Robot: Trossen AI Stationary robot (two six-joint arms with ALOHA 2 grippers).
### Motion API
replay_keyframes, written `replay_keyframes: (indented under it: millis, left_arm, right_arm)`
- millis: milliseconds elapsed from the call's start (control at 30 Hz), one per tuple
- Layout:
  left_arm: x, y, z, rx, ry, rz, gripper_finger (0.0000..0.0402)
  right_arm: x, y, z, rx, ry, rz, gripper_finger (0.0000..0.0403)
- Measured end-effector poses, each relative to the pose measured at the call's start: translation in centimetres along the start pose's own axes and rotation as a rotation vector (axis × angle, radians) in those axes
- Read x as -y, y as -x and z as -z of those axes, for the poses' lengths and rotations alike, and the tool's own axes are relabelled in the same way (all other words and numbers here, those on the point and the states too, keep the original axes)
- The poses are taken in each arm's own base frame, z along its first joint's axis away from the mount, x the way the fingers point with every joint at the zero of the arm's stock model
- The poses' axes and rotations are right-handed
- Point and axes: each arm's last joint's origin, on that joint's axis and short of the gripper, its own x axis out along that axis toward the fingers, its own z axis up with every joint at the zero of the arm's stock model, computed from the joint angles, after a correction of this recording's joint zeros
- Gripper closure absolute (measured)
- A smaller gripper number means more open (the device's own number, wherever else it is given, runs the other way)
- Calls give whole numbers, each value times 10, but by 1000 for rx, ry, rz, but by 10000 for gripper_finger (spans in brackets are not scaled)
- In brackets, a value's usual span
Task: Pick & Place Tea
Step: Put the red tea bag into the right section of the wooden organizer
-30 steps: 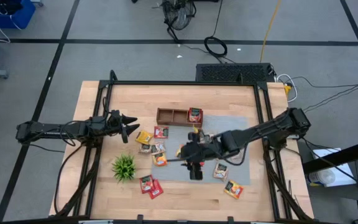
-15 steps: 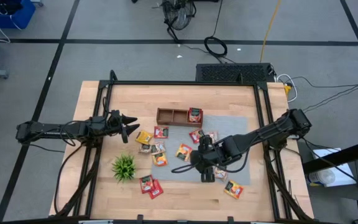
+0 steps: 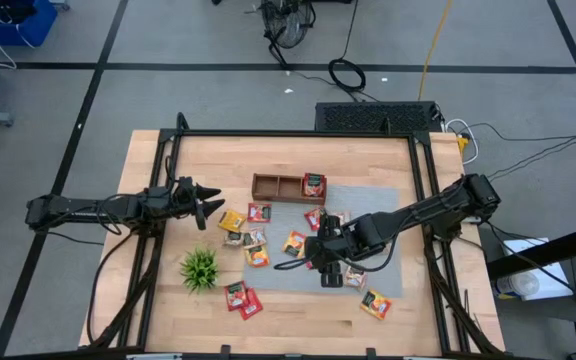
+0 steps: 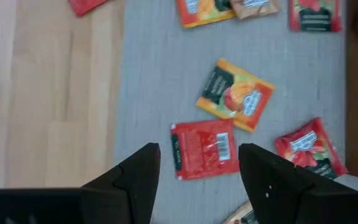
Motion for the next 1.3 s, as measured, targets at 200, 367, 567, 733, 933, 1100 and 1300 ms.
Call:
replay_keyframes:
  millis: [200,367,567,733,933,1100,1300]
  left_arm:
    - [0,0,0,0,0,0,190]
    - [0,0,0,0,0,0,190]
    - [0,0,0,0,0,0,190]
    - [0,0,0,0,0,0,190]
    - [0,0,0,0,0,0,190]
    - [0,0,0,0,0,0,190]
    - [0,0,0,0,0,0,190]
  right_arm:
    - [0,0,-4,40,15,-10,202]
    - [0,0,-6,55,26,-14,203]
    - [5,-1,-7,52,-3,-6,197]
    - [22,-3,-11,54,-97,20,188]
    - [38,-13,-15,54,-217,41,187]
    - [38,-37,-9,-2,-253,55,184]
    - [35,-62,3,-69,-294,76,181]
